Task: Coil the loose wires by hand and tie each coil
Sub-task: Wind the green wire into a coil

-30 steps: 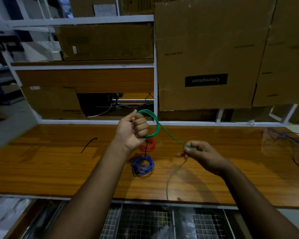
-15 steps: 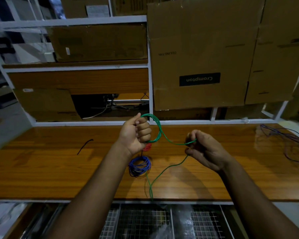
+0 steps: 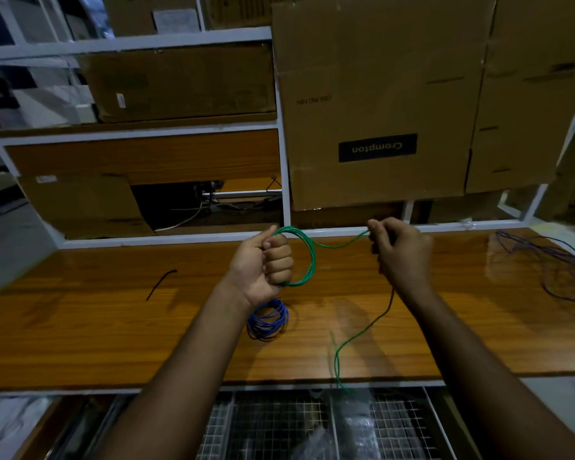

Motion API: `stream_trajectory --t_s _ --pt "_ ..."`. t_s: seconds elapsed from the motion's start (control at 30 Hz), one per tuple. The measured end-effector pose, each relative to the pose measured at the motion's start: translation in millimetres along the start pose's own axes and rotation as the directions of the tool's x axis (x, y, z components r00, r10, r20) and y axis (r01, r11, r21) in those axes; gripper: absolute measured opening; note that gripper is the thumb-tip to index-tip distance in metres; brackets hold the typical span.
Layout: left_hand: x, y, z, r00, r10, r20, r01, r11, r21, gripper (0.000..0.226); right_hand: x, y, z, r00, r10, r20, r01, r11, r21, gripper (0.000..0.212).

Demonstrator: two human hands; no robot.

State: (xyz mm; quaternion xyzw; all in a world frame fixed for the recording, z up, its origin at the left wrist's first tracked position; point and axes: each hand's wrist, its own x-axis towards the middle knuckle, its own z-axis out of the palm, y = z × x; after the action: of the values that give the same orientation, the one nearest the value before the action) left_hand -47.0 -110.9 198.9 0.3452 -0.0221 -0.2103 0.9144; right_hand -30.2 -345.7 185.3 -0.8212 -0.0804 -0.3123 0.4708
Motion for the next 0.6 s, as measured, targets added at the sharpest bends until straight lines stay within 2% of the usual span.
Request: stream_trajectory --t_s 0.03,0.1,0.17,0.2,0.27,0.33,0.4,0.53,0.6 --pt "0.5 0.6 0.8 1.0 0.015 -0.003 -0.015 1.0 -0.012 0.048 -2.3 1.0 1.2 1.0 -0.021 0.012 0.023 0.993 -0.115 0.021" --pt "2.2 3.6 1.1 0.999 0.053 -0.011 -0.053 0.998 -0.032 0.048 -11.0 -5.8 4.7 0.979 0.034 0.2 0.03 0.95 -0.31 0.022" --pt "4.4 7.0 -1.3 0.996 0.078 -0.033 -0.079 0.996 -0.039 0.048 -25.4 -19.2 11.3 0.883 0.17 0.438 0.068 0.877 -0.476 0.025" --pt "5.9 8.0 -2.8 0.995 0.085 -0.045 -0.086 0.996 -0.034 0.048 -33.8 -28.4 13.9 0.834 0.202 0.514 0.115 0.846 -0.52 0.022" --pt "8.3 7.7 -4.6 0.994 0.093 -0.059 -0.094 0.995 -0.024 0.048 -50.4 -50.1 14.8 0.749 0.176 0.639 0.227 0.837 -0.497 0.015" --pt "10.7 5.7 -5.0 0.993 0.094 -0.068 -0.096 0.995 -0.02 0.048 -61.7 -71.6 11.4 0.646 0.097 0.757 0.346 0.847 -0.404 0.028" --pt "12.7 3.4 -4.6 0.994 0.088 -0.068 -0.089 0.996 -0.015 0.048 -64.9 -90.1 6.9 0.599 0.0 0.801 0.482 0.799 -0.36 0.03" --pt "13.3 -1.7 -1.6 0.993 0.083 -0.088 -0.085 0.996 -0.02 0.047 -55.9 -107.1 0.0 0.646 -0.288 0.707 0.649 0.694 -0.311 0.025" --pt "11.0 -4.5 1.0 0.989 0.094 -0.113 -0.095 0.996 0.001 0.048 -48.7 -107.5 -1.0 0.629 -0.422 0.653 0.72 0.634 -0.284 0.026"
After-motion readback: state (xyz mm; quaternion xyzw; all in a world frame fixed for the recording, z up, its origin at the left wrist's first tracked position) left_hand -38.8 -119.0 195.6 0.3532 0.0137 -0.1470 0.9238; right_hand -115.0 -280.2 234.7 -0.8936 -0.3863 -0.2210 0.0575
